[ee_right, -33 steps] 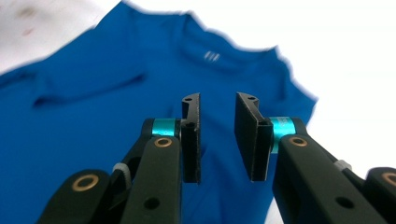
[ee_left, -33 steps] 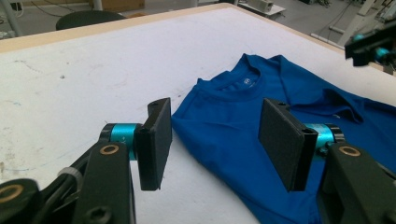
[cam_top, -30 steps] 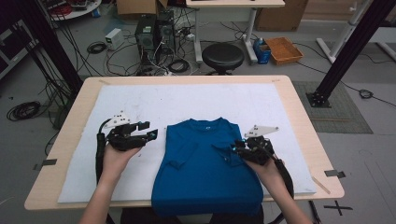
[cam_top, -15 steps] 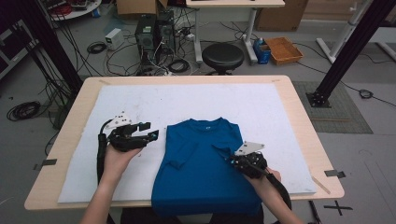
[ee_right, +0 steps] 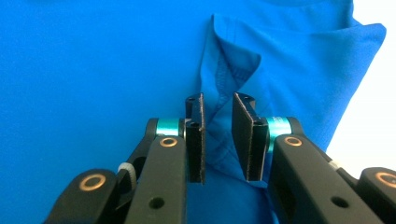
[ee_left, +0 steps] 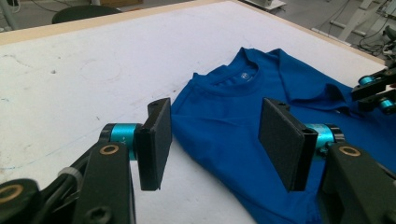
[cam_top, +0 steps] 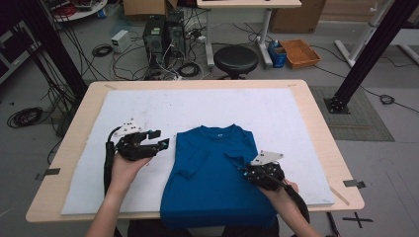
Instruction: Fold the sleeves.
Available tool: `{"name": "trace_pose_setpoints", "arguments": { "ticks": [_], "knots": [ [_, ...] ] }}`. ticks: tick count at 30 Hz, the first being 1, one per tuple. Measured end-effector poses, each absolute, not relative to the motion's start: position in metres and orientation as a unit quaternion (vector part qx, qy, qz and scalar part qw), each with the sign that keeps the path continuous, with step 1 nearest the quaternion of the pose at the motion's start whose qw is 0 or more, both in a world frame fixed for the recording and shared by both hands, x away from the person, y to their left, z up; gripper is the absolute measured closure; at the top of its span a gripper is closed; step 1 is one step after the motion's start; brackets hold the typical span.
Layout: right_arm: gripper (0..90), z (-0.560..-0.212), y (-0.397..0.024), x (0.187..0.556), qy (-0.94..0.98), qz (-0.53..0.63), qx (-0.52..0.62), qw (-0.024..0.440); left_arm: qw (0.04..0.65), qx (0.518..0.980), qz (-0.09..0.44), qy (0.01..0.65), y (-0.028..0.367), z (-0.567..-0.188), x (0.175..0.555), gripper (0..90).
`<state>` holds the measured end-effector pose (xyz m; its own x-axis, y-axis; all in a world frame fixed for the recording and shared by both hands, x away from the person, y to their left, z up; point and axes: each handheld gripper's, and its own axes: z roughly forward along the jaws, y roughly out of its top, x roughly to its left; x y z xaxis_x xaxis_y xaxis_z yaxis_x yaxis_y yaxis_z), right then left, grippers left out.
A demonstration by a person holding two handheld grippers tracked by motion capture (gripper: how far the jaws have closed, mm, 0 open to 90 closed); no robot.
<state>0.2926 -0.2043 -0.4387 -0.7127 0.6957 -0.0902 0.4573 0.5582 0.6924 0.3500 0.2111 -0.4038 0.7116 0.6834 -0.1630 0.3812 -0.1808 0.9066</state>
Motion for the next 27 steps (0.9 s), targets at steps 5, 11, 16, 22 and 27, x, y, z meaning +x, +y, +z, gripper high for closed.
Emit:
{"name": "trace_pose_setpoints", "arguments": {
  "ticks": [5, 11, 16, 22, 27],
  "knots": [
    [87.6, -0.440, -0.203, 0.292, 0.867, 0.326, 0.329, 0.184, 0.534, 0.755, 0.141, 0.354, 0.212, -0.405, 0.351, 44.5],
    [87.9, -0.432, -0.208, 0.282, 0.863, 0.347, 0.324, 0.173, 0.534, 0.754, 0.141, 0.355, 0.212, -0.404, 0.350, 44.5],
    [87.8, -0.434, -0.212, 0.273, 0.873, 0.342, 0.309, 0.157, 0.535, 0.754, 0.142, 0.354, 0.212, -0.405, 0.351, 44.0],
    [73.6, -0.429, -0.222, 0.275, 0.865, 0.362, 0.312, 0.156, 0.535, 0.754, 0.150, 0.349, 0.211, -0.404, 0.350, 42.5],
    [63.3, -0.407, -0.237, 0.293, 0.833, 0.411, 0.332, 0.165, 0.535, 0.759, 0.164, 0.333, 0.210, -0.402, 0.349, 41.2]
  ]
}}
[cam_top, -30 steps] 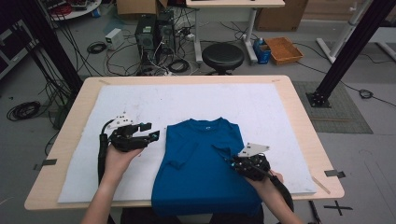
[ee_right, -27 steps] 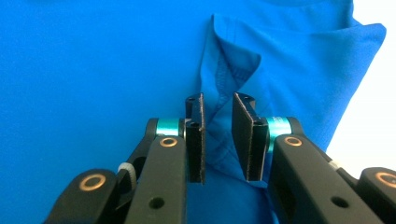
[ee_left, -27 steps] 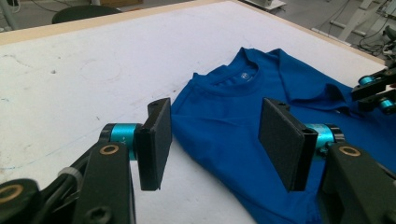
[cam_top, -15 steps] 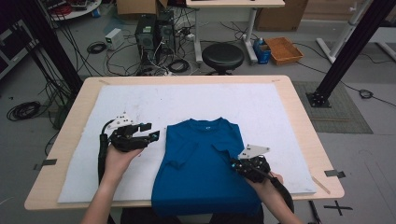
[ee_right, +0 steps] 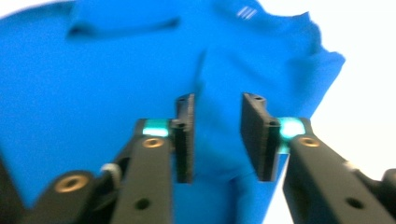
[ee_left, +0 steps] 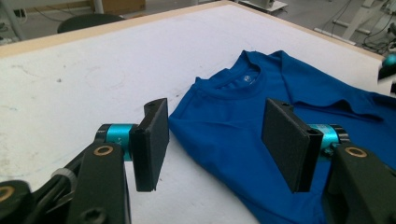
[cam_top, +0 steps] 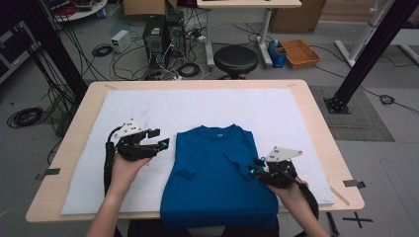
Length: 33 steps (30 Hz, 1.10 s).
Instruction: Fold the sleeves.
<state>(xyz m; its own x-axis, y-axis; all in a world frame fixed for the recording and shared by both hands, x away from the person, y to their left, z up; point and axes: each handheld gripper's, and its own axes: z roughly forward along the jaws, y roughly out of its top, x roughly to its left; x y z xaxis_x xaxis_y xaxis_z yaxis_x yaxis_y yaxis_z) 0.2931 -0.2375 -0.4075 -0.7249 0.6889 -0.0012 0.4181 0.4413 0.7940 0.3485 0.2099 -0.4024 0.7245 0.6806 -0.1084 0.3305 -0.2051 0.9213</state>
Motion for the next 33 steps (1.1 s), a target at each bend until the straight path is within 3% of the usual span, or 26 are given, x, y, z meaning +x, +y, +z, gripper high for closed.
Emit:
{"name": "trace_pose_setpoints", "arguments": {
  "ticks": [3, 12, 16, 33],
  "knots": [
    [50.2, -0.396, -0.248, 0.309, 0.809, 0.438, 0.354, 0.168, 0.538, 0.760, 0.168, 0.324, 0.209, -0.401, 0.348, 41.1],
    [33.8, -0.376, -0.263, 0.354, 0.766, 0.498, 0.379, 0.147, 0.547, 0.761, 0.160, 0.310, 0.204, -0.398, 0.348, 38.1],
    [31.0, -0.372, -0.264, 0.367, 0.756, 0.510, 0.386, 0.137, 0.556, 0.759, 0.161, 0.298, 0.202, -0.397, 0.347, 37.1],
    [27.6, -0.384, -0.278, 0.372, 0.758, 0.486, 0.400, 0.173, 0.550, 0.755, 0.182, 0.307, 0.205, -0.397, 0.349, 34.5]
  ]
}}
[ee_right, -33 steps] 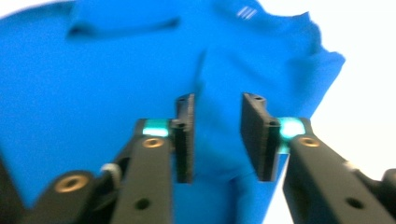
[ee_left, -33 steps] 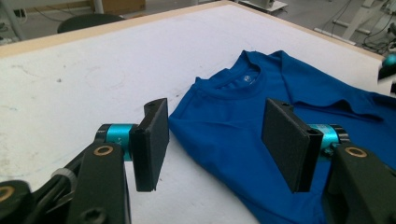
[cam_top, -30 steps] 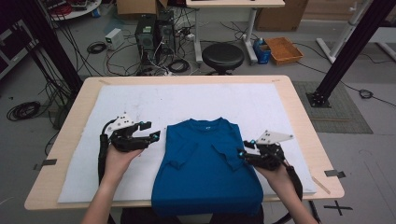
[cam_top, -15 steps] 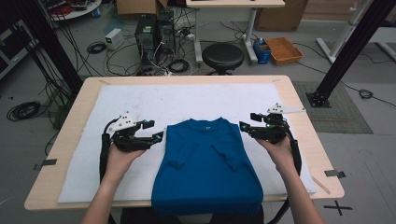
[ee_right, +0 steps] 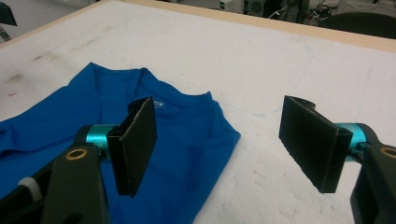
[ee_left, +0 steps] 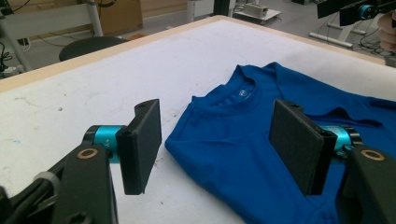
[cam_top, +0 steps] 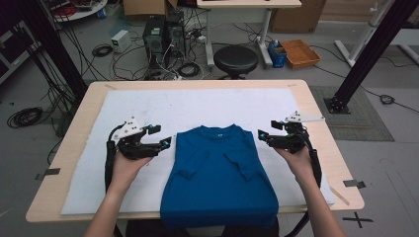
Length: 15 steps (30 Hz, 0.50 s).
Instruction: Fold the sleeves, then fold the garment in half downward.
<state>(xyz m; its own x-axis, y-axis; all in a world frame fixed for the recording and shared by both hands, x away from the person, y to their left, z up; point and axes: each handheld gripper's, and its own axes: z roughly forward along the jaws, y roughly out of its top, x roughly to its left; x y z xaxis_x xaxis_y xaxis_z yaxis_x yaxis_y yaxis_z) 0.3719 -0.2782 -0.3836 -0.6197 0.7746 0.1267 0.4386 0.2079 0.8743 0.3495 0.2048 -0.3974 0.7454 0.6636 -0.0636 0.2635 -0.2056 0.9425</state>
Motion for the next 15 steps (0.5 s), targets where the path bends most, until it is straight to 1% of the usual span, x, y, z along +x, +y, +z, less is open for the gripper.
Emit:
{"name": "trace_pose_setpoints", "arguments": {
  "ticks": [15],
  "knots": [
    [27.7, -0.384, -0.286, 0.369, 0.753, 0.483, 0.409, 0.182, 0.544, 0.763, 0.178, 0.299, 0.193, -0.397, 0.349, 34.5]
  ]
}}
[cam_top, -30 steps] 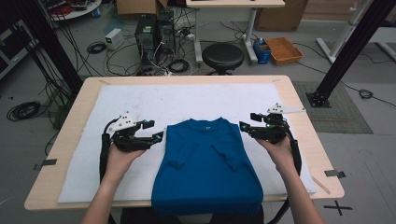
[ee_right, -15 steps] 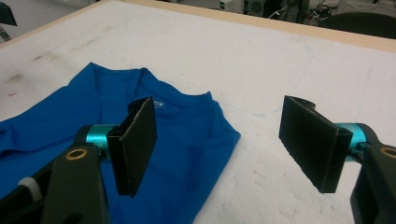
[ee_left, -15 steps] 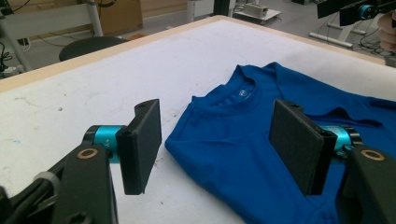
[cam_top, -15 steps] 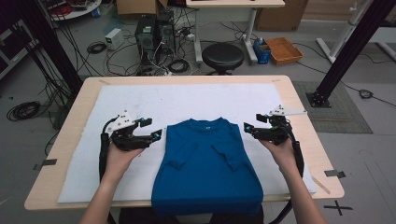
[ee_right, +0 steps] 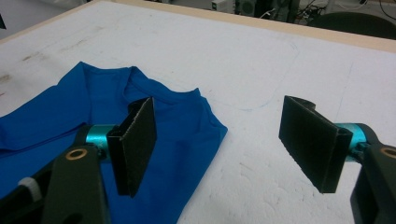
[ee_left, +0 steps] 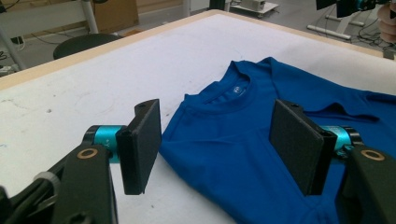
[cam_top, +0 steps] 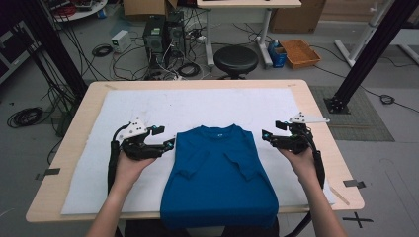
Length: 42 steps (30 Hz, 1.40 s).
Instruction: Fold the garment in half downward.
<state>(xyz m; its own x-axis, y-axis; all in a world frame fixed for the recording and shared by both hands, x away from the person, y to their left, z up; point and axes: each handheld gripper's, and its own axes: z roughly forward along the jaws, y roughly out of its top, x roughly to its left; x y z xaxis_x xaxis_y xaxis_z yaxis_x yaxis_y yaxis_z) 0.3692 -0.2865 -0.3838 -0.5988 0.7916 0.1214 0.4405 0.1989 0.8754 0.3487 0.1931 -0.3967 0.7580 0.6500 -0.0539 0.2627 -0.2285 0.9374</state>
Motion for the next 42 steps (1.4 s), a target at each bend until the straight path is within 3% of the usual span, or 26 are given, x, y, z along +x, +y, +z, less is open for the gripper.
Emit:
{"name": "trace_pose_setpoints", "arguments": {
  "ticks": [21, 30, 37, 42],
  "knots": [
    [46.4, -0.399, -0.272, 0.395, 0.761, 0.449, 0.429, 0.189, 0.494, 0.759, 0.154, 0.396, 0.167, -0.414, 0.392, 36.2],
    [51.0, -0.407, -0.266, 0.409, 0.761, 0.446, 0.436, 0.177, 0.492, 0.759, 0.134, 0.405, 0.162, -0.424, 0.416, 43.5],
    [59.6, -0.424, -0.251, 0.437, 0.763, 0.422, 0.467, 0.145, 0.454, 0.779, 0.116, 0.417, 0.147, -0.430, 0.441, 47.1],
    [64.1, -0.431, -0.233, 0.449, 0.785, 0.373, 0.467, 0.164, 0.429, 0.789, 0.112, 0.425, 0.145, -0.437, 0.446, 49.8]
  ]
}}
